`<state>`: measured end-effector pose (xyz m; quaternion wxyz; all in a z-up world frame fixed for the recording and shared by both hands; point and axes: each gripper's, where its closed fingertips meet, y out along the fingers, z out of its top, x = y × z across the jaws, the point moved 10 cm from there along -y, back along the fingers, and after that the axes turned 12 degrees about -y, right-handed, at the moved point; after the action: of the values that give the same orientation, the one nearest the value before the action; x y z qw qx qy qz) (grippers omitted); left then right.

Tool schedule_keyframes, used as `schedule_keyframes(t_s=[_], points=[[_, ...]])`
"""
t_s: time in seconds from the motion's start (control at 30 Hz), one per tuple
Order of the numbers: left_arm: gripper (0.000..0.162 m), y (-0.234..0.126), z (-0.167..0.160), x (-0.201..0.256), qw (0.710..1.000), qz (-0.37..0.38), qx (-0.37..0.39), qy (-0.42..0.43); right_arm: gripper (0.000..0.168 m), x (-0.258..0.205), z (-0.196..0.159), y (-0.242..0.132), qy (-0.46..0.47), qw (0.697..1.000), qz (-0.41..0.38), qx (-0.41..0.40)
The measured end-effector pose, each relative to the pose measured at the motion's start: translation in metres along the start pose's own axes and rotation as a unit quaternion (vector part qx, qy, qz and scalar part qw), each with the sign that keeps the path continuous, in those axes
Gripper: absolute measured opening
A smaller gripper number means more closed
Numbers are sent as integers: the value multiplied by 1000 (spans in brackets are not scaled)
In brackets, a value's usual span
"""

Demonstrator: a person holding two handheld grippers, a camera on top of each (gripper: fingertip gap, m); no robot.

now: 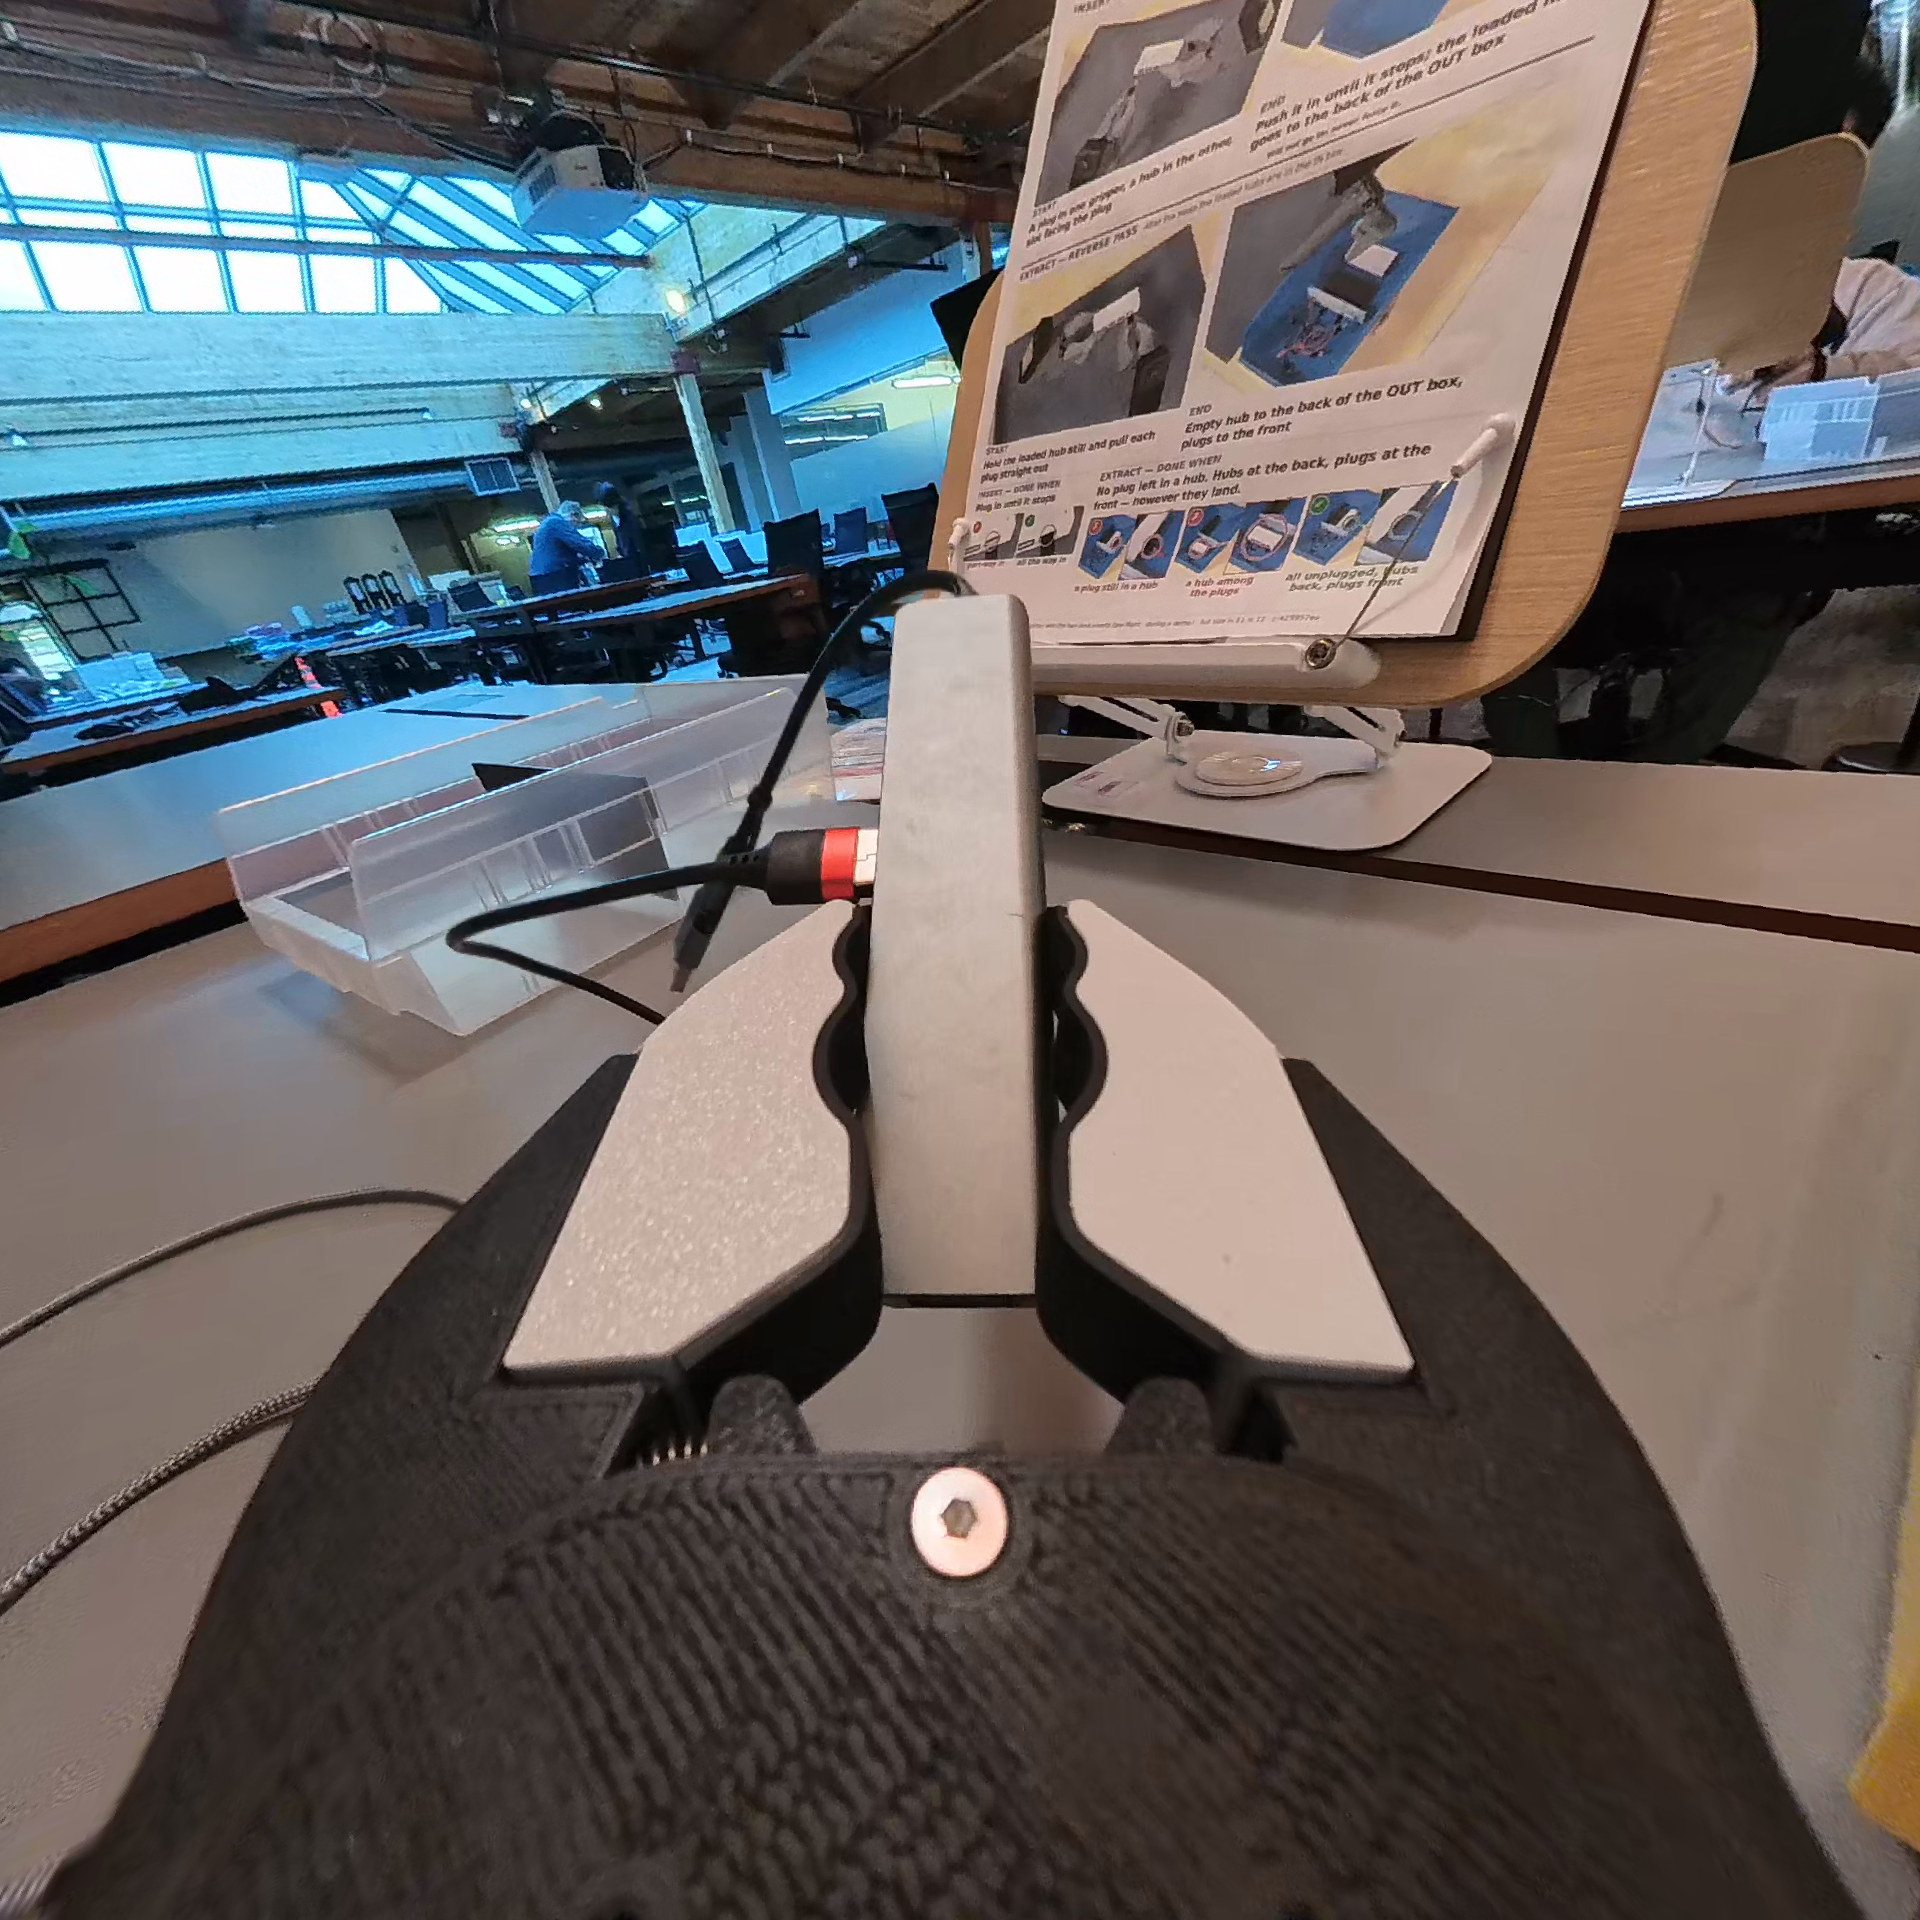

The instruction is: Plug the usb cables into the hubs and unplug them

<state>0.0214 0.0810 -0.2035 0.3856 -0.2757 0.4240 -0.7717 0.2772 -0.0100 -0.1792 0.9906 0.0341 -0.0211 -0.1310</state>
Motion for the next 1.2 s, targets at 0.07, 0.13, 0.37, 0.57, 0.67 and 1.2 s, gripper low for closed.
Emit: schedule_keyframes(t_s=[0.07,0.13,0.37,0.57,0.67,1.2], points=[[2,-1,0,-1,1000,-20,-14,-5,32,1,0,0,5,1000,2,0],[3,-7,3,0,995,-93,2,-28,32,1,0,1,6,1000,3,-2],[2,-96,45,-22,853,-424,257,-162,32,1,0,1,6,1000,3,-3],[2,-101,19,-81,703,-557,319,-306,32,5,-1,-1,24,1000,-1,4],[2,-69,-14,-116,661,-560,303,-398,32,5,-1,-1,24,1000,-2,5],[3,-26,-14,-81,848,-384,134,-340,32,4,-1,0,20,1000,0,1]])
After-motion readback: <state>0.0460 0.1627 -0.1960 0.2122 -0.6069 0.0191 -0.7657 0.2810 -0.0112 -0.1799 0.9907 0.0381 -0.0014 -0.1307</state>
